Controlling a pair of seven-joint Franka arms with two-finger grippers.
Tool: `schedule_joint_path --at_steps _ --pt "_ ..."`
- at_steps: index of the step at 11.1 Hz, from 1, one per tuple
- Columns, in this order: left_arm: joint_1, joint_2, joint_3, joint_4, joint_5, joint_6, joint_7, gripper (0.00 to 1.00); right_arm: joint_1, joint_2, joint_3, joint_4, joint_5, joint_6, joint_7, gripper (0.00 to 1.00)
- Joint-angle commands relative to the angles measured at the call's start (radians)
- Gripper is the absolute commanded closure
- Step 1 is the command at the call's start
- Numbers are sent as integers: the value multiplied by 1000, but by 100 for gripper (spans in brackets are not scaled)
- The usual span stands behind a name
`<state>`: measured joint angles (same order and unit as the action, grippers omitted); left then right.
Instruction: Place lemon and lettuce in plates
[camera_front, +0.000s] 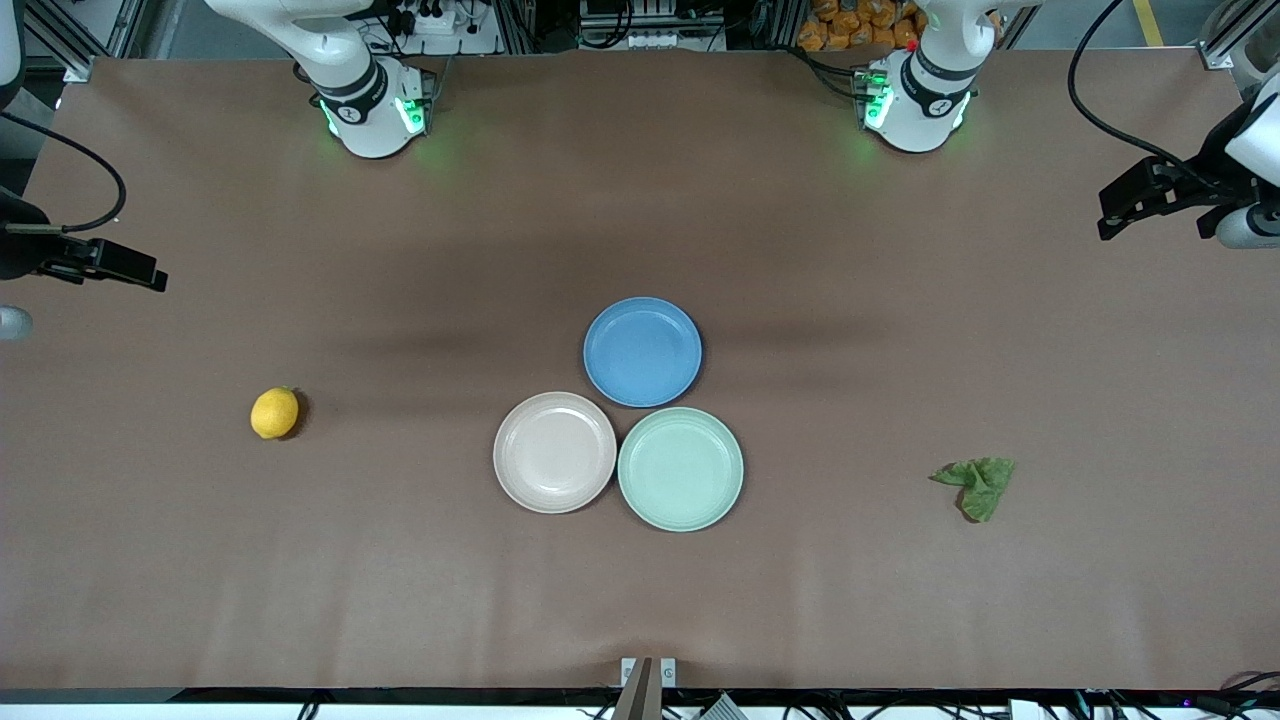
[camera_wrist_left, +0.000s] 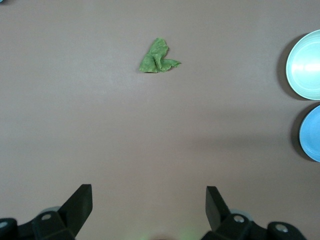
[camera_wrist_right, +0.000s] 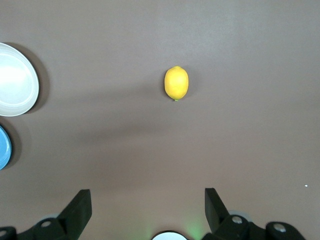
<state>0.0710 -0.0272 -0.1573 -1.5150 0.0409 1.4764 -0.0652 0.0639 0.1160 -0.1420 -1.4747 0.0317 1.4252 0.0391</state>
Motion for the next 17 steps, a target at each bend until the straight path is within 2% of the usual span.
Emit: schedule_joint_path --at_steps 1,6,9,14,17 --pt "1 -8 -4 10 -24 -18 12 0 4 -13 1 4 -15 -14 18 0" --pt "-2 -7 -5 9 -16 -18 25 0 4 -13 1 4 -15 -16 19 0" --pt "3 6 -7 -39 -26 5 22 0 4 -13 1 4 -15 -16 19 0" --pt "39 22 -1 -276 -26 293 30 0 2 -10 -1 -6 -15 -3 22 0" --pt "53 155 -1 -315 -26 468 28 0 -9 -6 -5 -18 -13 21 22 0"
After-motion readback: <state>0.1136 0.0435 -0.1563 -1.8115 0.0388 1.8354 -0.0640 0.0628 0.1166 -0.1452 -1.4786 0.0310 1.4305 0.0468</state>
